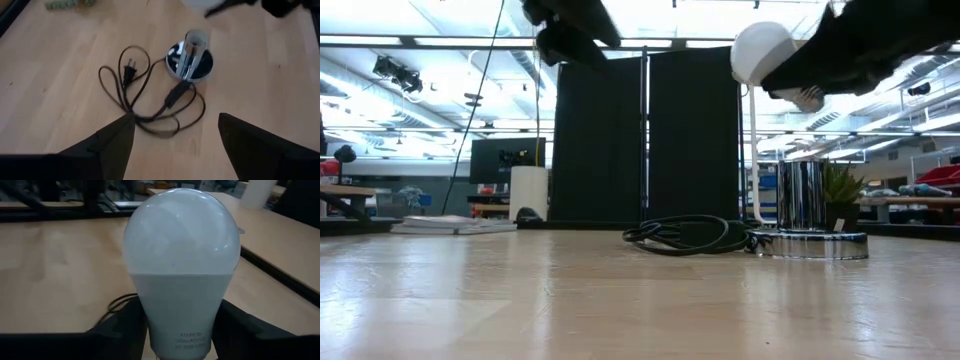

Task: Screw lightbulb
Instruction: Insert the lightbulb into the lamp

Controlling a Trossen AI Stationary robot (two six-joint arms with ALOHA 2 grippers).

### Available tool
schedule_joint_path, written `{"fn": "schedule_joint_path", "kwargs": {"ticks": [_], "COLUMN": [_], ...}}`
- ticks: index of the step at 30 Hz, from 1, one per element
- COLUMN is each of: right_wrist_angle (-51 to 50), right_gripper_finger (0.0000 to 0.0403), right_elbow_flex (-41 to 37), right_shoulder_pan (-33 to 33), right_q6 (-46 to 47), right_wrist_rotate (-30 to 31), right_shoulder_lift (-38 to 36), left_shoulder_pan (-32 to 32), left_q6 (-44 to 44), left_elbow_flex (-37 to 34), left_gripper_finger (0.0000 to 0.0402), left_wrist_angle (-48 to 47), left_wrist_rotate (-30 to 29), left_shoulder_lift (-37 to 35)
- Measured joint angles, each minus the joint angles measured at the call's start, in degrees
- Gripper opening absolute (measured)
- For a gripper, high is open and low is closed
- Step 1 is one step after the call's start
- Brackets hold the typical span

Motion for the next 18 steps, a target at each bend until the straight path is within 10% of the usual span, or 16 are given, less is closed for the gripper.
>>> {"fn": "schedule_joint_path", "kwargs": {"ticks": [18], "right_wrist_angle": [26.7], "right_gripper_finger": [0.0196], "right_elbow_flex": [-7.6], "right_shoulder_pan": [1.2], "right_q6": [-11.9], "right_wrist_rotate": [1.1], "right_shoulder_lift": [3.1], "left_shoulder_pan": [2.0], "left_q6": [-3.2], "left_elbow_flex": [3.2], "left_gripper_finger": [0.0290], "left_wrist_angle": [17.3], "left_wrist_rotate": [2.2], "left_shoulder_lift": [9.6]}}
